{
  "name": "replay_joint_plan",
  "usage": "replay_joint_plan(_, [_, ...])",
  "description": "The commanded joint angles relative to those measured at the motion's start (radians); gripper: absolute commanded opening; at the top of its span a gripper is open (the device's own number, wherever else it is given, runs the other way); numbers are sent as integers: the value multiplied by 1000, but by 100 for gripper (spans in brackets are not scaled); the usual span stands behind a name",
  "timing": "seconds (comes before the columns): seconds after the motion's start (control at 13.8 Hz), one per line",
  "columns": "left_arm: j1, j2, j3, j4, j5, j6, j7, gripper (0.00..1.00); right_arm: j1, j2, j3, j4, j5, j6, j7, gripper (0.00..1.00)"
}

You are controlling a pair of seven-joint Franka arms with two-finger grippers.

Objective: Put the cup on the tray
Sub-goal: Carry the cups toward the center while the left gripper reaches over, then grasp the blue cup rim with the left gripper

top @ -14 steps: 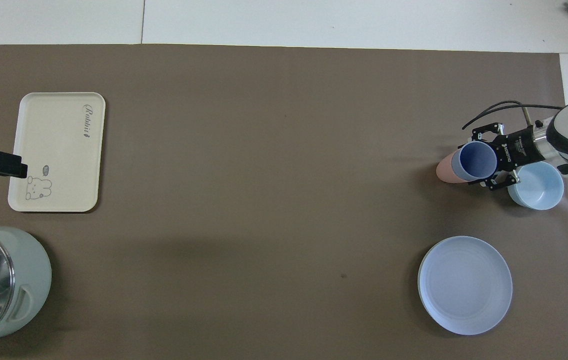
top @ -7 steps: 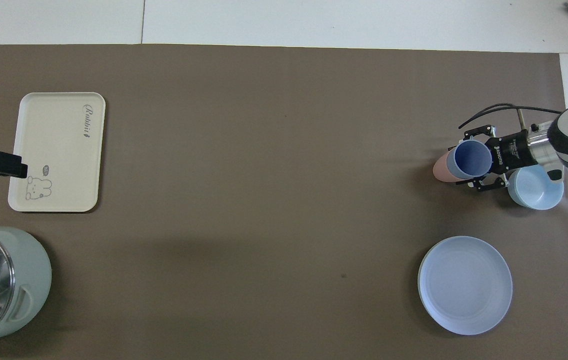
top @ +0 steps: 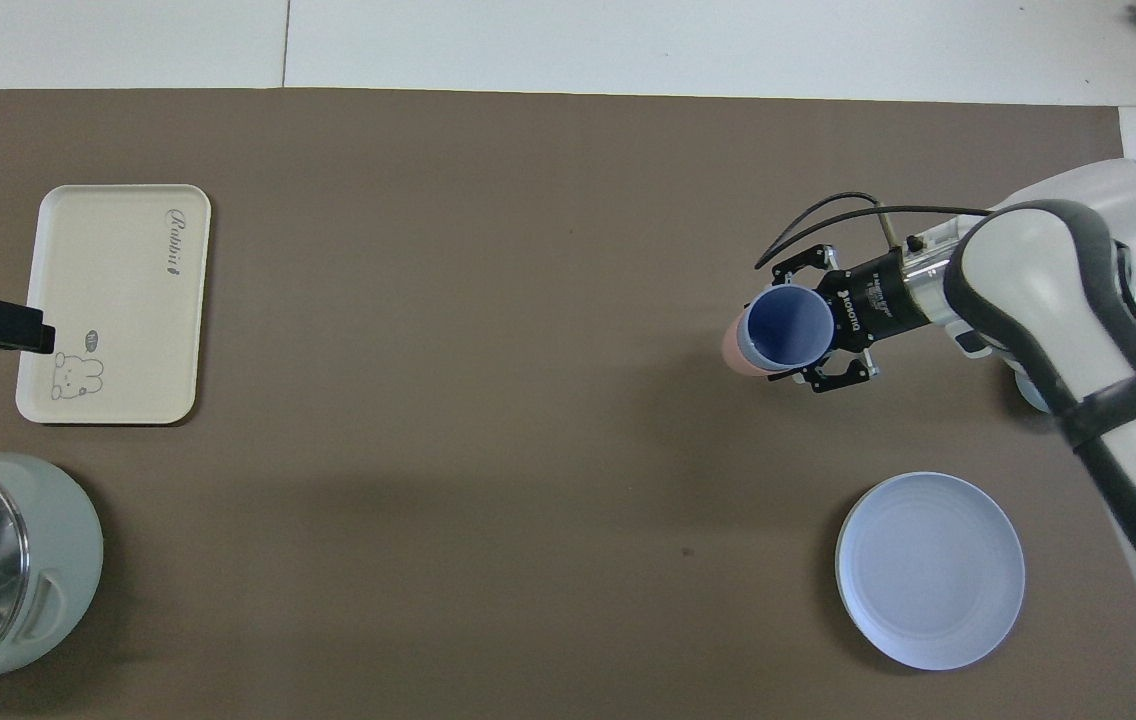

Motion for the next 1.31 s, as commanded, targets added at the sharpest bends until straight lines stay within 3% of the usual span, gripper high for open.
replay_joint_plan(0.0, [-51, -29, -37, -26, 5, 25, -135, 100, 116, -48, -6, -35, 23, 131, 197, 0])
replay_joint_plan(0.29, [-238, -33, -52, -56, 2, 149, -590, 100, 254, -35, -6, -15, 23, 309, 384, 0])
replay_joint_plan(0.51, [-370, -34, -52, -168, -38, 424, -892, 93, 322, -29, -6, -17, 18, 413, 457, 0])
replay_joint_plan(0.8, [-459, 90, -52, -164, -40, 583, -989, 86, 333, -28, -6, -17, 15, 421, 458, 0])
replay_joint_plan(1.24, [-532, 125, -52, -182, -40, 678, -1060, 79, 336, -28, -6, -18, 11, 423, 451, 0])
